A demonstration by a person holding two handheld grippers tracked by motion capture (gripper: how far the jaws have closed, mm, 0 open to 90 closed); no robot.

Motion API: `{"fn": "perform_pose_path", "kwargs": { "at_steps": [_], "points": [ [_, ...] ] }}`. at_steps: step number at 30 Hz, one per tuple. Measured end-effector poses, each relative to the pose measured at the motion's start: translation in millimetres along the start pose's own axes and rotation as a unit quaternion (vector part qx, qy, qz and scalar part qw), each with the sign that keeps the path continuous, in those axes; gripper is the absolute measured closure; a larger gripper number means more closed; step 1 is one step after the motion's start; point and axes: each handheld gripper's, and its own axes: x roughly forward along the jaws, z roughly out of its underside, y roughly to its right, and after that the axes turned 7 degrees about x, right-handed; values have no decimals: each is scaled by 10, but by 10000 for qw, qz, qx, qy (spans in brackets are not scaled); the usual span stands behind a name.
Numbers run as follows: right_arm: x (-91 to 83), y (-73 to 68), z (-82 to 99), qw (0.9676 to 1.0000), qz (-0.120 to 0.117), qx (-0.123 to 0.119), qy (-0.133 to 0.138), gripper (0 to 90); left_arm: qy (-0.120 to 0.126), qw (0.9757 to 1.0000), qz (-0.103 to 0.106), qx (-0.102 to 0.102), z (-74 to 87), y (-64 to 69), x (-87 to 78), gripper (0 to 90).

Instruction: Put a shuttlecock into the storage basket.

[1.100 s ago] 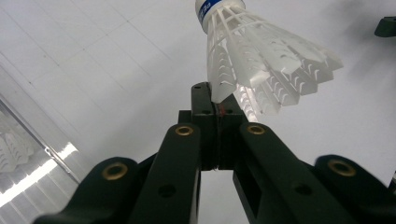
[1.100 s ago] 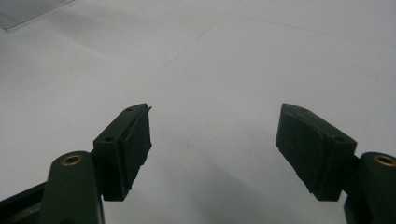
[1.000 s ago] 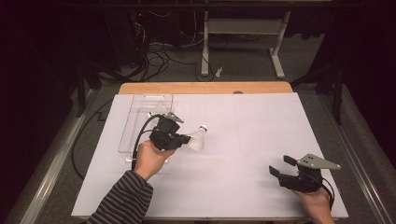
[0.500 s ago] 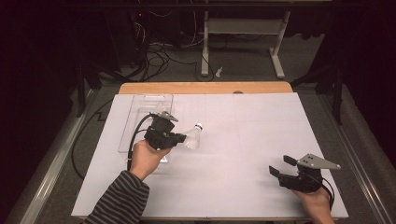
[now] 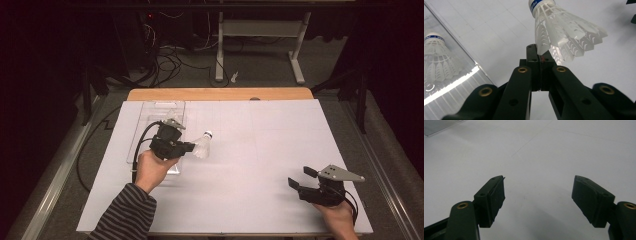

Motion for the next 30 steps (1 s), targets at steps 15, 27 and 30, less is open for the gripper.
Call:
{"fn": "perform_pose_path", "kwargs": {
  "at_steps": [15, 27, 30],
  "points": [
    [3, 0, 0, 10000, -3, 4, -3, 272, 143, 9997, -138, -137, -45, -143, -119, 896],
    [3, 0, 0, 10000, 1, 16, -6, 272, 222, 9992, -245, -229, -70, -246, -177, 896],
    [3, 0, 0, 10000, -1, 9, -8, 273, 240, 9991, -268, -236, -72, -261, -192, 896]
  ]
}}
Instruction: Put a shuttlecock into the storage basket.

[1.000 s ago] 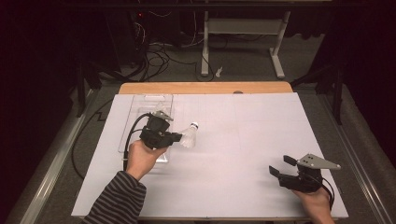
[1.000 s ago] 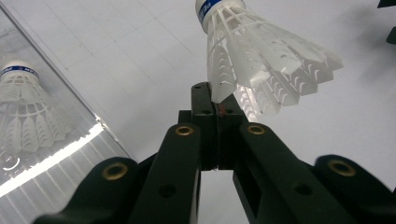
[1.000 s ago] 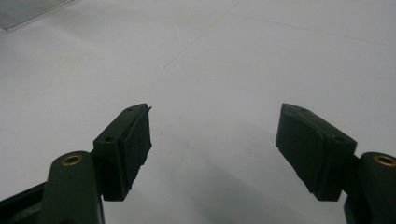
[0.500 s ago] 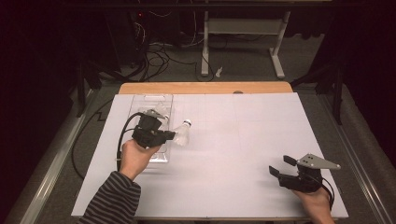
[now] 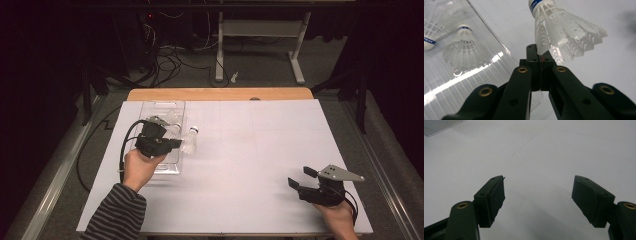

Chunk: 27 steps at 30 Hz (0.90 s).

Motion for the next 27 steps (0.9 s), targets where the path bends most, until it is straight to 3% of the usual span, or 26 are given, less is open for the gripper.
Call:
{"fn": "perform_pose_path", "kwargs": {
  "at_steps": [27],
  "points": [
    [1, -1, 0, 10000, -2, 10, -10, 272, 111, 9998, -147, -78, -26, -126, -92, 896]
  ]
}}
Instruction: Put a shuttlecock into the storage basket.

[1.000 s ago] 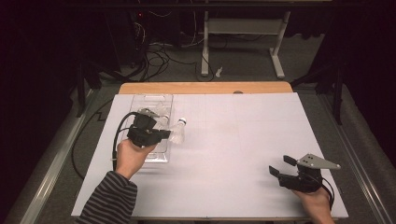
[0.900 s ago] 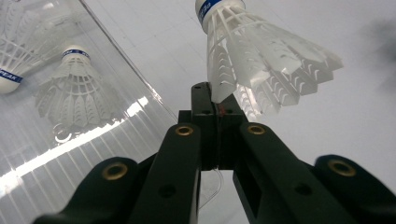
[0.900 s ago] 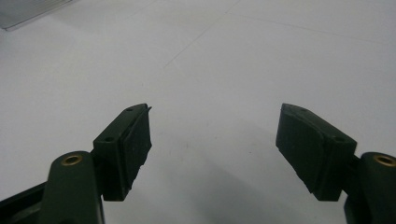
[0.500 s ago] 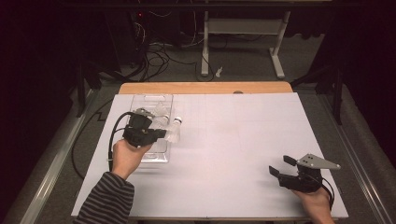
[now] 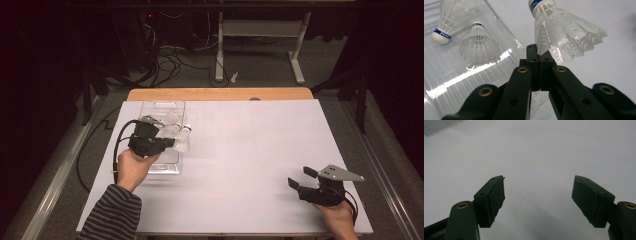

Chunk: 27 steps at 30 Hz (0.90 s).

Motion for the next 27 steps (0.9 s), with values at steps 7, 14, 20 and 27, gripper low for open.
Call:
{"fn": "perform_pose_path", "kwargs": {
  "at_steps": [7, 14, 20, 27],
  "points": [
    [0, 0, 0, 10000, 2, 1, 2, 272, 49, 10000, -61, -41, -17, -53, -38, 896],
    [0, 1, 0, 10000, 4, -9, 4, 272, 149, 9997, -137, -126, -44, -125, -82, 896],
    [0, 0, 0, 10000, 7, -1, 2, 272, 205, 9994, -252, -127, -56, -179, -104, 896],
    [2, -1, 0, 10000, 11, -12, 0, 272, 273, 9985, -479, -57, -69, -252, -126, 896]
  ]
}}
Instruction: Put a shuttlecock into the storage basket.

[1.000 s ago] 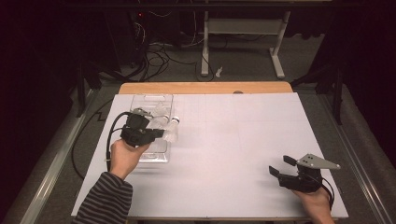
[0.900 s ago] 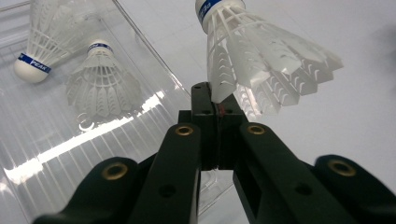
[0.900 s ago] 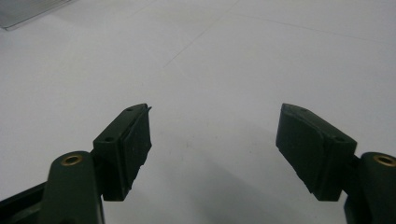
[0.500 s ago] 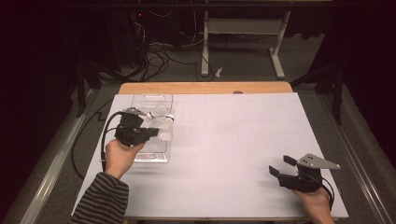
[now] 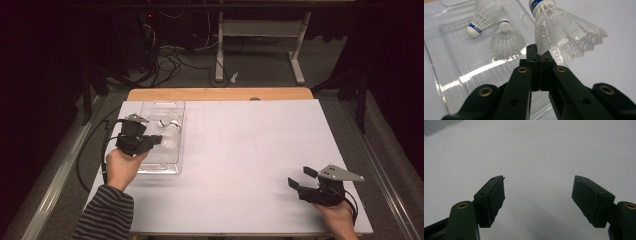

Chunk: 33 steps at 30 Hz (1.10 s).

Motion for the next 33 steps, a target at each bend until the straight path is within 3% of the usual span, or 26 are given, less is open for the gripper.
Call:
{"fn": "perform_pose_path", "kwargs": {
  "at_steps": [17, 33],
  "points": [
    [-1, -1, -1, 10000, 9, 4, 1, 272, 69, 9991, -413, -67, -86, -226, 63, 895],
    [-5, -2, -1, 10000, 2, 2, 11, 272, 107, 9960, -860, -213, -196, -418, 229, 895]
  ]
}}
